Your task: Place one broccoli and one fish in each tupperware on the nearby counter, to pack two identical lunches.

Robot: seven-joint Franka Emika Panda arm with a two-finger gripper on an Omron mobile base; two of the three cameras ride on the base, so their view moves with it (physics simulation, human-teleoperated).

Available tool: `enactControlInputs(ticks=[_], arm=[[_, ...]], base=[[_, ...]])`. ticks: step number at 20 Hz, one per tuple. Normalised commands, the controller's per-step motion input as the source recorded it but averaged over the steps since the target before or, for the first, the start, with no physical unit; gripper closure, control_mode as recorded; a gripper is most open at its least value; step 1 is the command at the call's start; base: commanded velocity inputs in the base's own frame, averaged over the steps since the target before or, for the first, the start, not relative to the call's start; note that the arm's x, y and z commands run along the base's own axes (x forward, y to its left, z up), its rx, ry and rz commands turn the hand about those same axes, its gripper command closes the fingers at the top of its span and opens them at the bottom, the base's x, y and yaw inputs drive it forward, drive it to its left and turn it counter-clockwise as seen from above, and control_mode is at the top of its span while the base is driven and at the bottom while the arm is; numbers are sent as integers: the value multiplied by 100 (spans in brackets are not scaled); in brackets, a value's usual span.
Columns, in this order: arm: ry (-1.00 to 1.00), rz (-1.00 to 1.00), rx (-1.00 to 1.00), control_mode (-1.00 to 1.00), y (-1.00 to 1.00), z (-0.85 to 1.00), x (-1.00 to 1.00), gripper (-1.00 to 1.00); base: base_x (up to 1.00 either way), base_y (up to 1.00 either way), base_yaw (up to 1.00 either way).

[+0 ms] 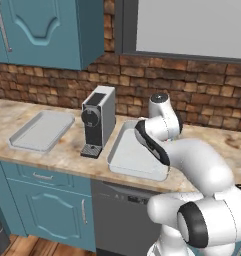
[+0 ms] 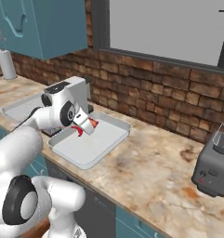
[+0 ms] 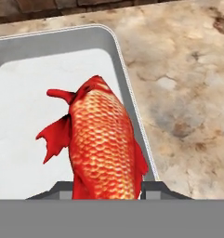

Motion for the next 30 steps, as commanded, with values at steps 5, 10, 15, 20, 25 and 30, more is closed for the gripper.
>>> enactControlInputs(ticks=[5,10,15,20,25,30], arm=[[8,-6,3,-100,-7,-43,21,100],[7,-4,2,-100,-5,-40,24,100],[6,-1,0,-100,-5,-28,47,100],[5,-1,0,-100,-21,-34,41,100],[5,-2,0,-100,-6,-41,40,100],[4,-4,0,-100,0,-44,34,100]], base=[[0,0,0],[0,0,0],[0,0,0],[0,0,0],[0,0,0],[0,0,0]])
